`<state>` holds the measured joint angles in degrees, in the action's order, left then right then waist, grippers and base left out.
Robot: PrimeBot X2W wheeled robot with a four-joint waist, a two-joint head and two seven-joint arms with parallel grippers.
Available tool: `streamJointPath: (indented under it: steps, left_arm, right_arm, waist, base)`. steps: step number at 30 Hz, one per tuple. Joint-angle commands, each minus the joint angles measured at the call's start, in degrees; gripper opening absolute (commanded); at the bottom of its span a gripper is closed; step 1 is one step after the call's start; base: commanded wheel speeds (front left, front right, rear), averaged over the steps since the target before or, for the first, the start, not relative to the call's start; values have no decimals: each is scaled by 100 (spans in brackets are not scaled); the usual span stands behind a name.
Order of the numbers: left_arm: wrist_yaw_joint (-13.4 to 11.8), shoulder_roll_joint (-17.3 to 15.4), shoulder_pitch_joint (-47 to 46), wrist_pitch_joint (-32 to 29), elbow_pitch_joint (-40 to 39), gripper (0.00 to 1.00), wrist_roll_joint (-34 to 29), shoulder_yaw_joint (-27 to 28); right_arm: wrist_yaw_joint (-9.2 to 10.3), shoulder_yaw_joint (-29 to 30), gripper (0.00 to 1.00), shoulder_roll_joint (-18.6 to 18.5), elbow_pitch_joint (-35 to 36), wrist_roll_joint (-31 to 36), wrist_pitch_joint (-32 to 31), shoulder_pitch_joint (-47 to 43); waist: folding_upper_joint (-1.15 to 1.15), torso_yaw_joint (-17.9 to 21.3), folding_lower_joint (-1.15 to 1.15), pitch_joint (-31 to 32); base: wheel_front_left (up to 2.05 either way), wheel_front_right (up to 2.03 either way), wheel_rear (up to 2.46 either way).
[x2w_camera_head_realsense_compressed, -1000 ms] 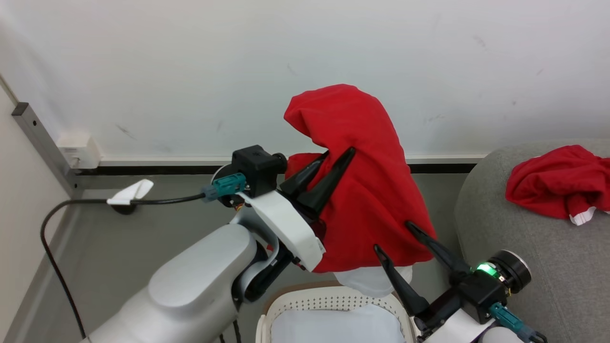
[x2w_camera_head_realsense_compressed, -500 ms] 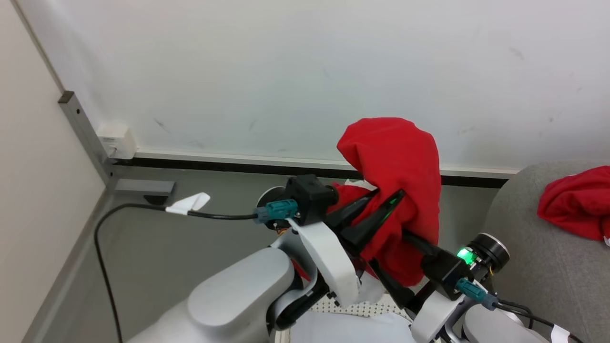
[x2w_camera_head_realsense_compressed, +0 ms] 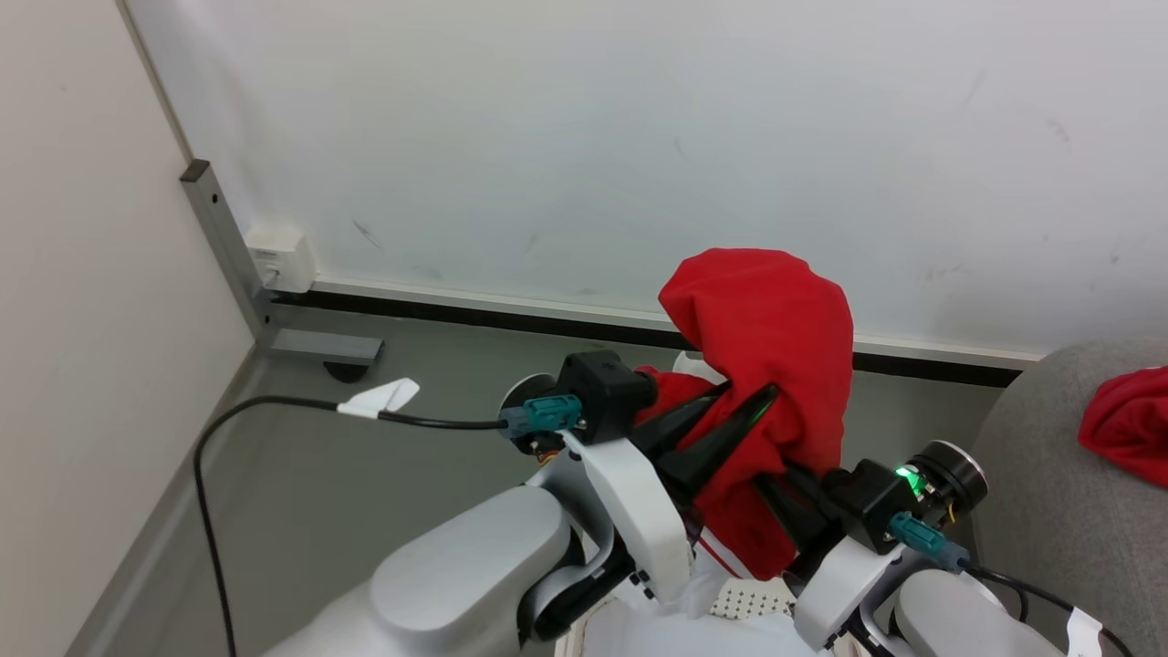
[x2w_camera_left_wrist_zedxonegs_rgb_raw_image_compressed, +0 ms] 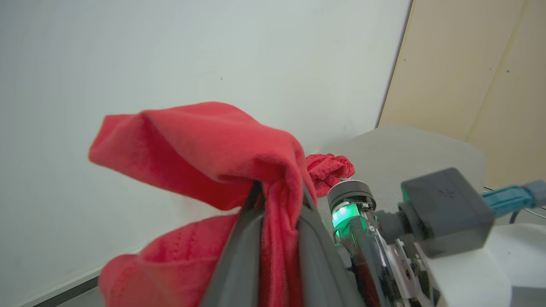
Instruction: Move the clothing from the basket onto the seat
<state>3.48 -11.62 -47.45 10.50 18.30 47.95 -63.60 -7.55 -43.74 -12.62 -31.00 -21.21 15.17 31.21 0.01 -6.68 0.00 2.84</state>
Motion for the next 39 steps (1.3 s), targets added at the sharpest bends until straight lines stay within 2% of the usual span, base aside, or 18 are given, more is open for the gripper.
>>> streamJointPath:
  steps: [1, 15, 16, 17, 18, 27, 39]
  left_arm:
    - [-36, -42, 103, 18, 58, 0, 79, 40]
    - [-68, -80, 261, 226, 451, 0, 153, 126]
    - [-61, -72, 278, 236, 438, 9, 163, 123]
    - [-46, -59, 282, 243, 408, 49, 172, 123]
    - [-35, -50, 282, 258, 372, 100, 162, 121]
    - [-149, -106, 369, 300, 89, 100, 21, 57]
    - [-237, -287, 466, 431, -363, 100, -371, 130]
  right_arm:
    - [13, 106, 0, 20, 106, -32, -3, -161]
    - [13, 1562, 0, 310, 1413, -214, -2, -1336]
    - [13, 1618, 0, 334, 1469, -234, -2, -1374]
    - [13, 1661, 0, 356, 1511, -253, -3, -1404]
    - [13, 1704, 0, 367, 1544, -259, -2, -1413]
    - [13, 2171, 0, 252, 1634, -109, -3, -1359]
    - [13, 3232, 0, -17, 2029, 200, -3, -1475]
  waist:
    - [-1, -14, 0, 2]
    - [-1, 66, 0, -114]
    - [-1, 94, 0, -125]
    - [-1, 123, 0, -134]
    - [-1, 159, 0, -141]
    - [-1, 678, 0, -239]
    - [-1, 1977, 0, -592]
  base:
    - [0, 0, 0]
    - [0, 0, 0]
    - [0, 0, 0]
    - [0, 0, 0]
    - [0, 0, 0]
    - [0, 0, 0]
    - [0, 0, 0]
